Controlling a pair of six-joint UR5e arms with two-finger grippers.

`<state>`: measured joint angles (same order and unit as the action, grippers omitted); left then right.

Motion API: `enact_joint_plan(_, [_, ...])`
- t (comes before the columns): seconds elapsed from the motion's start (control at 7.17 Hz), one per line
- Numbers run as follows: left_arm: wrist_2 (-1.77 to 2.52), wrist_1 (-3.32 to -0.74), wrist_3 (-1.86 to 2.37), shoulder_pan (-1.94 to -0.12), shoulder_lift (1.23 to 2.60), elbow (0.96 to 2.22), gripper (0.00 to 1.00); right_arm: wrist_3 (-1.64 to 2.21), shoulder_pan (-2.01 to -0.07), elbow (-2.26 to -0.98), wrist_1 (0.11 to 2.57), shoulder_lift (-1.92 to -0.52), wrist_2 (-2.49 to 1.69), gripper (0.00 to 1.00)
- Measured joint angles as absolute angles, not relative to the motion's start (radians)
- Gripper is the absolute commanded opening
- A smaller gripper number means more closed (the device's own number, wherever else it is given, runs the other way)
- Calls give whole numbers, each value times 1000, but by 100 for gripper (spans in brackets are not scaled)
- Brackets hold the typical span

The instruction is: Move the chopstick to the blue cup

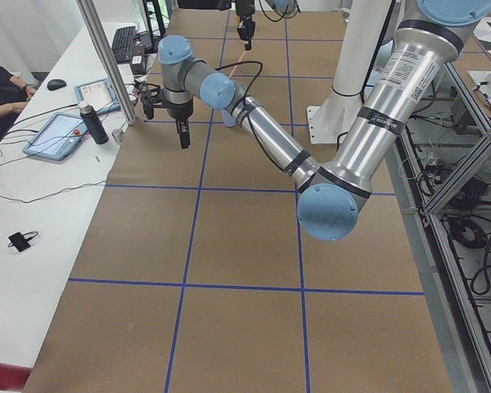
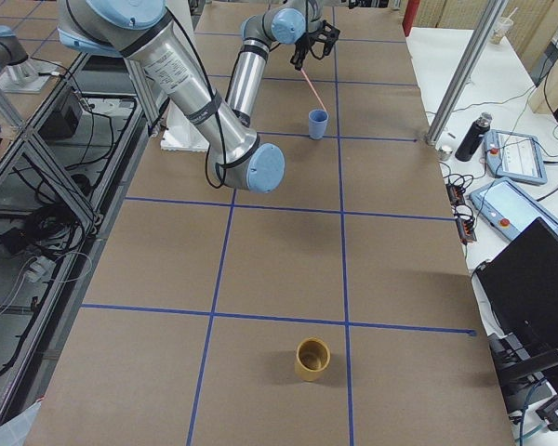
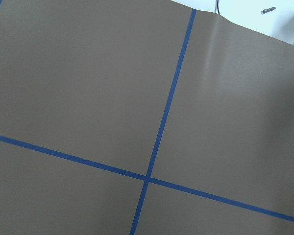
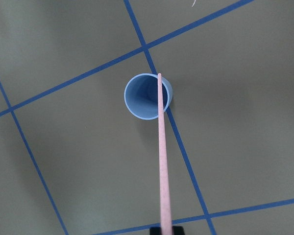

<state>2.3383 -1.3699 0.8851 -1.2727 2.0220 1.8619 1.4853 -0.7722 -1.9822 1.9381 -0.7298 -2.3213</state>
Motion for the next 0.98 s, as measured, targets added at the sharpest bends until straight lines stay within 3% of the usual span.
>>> enact_joint_plan(0.98, [2341, -1409, 858, -1274, 1992, 1836, 99, 1537, -704, -1816, 1801, -698, -2313, 0])
